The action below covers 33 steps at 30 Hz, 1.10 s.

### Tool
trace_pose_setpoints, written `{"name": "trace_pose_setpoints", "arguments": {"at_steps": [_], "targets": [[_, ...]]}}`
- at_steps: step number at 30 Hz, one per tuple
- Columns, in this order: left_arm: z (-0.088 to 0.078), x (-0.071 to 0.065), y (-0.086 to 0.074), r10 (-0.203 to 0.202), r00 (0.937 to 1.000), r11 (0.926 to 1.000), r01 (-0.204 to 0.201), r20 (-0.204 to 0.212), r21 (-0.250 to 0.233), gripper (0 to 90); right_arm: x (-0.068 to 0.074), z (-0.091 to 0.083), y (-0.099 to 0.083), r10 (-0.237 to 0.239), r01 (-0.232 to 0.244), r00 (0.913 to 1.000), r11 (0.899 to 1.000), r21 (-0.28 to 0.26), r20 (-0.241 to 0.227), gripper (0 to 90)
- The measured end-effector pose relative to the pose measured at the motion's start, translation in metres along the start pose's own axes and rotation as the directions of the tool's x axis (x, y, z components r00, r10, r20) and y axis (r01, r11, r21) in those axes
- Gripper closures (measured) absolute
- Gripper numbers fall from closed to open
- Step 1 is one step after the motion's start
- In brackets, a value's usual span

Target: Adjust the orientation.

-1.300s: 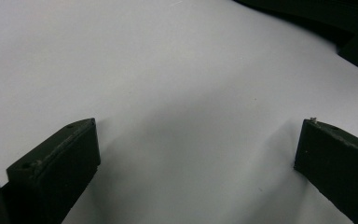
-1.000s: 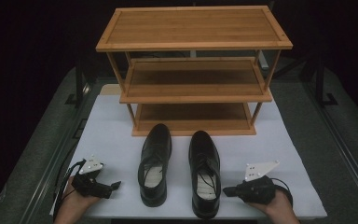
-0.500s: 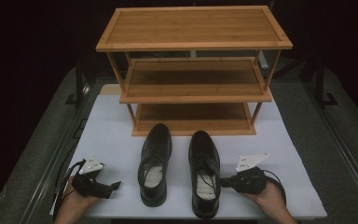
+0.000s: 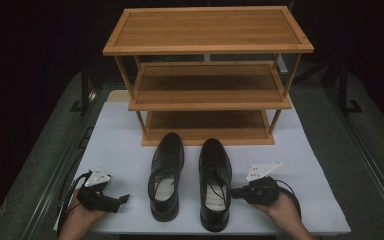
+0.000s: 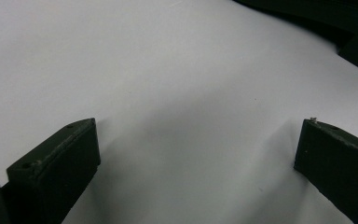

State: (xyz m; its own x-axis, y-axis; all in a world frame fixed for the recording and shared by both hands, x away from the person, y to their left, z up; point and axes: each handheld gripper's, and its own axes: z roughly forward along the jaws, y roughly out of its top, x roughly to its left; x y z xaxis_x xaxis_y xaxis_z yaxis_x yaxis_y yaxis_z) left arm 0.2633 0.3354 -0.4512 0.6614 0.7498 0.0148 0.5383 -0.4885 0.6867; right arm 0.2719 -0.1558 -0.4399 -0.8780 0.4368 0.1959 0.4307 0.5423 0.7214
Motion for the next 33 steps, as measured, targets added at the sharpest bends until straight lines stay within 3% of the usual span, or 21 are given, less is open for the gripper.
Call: {"name": "trace_pose_setpoints", "arguments": {"at_steps": [33], "targets": [[0.0, 0.0, 0.0, 0.0, 1.0, 1.0, 0.0, -0.001, 0.0, 0.0, -0.003, 0.027, 0.027, -0.018, 0.018, 0.9998, 1.0, 0.014, -0.011, 89.7]]}}
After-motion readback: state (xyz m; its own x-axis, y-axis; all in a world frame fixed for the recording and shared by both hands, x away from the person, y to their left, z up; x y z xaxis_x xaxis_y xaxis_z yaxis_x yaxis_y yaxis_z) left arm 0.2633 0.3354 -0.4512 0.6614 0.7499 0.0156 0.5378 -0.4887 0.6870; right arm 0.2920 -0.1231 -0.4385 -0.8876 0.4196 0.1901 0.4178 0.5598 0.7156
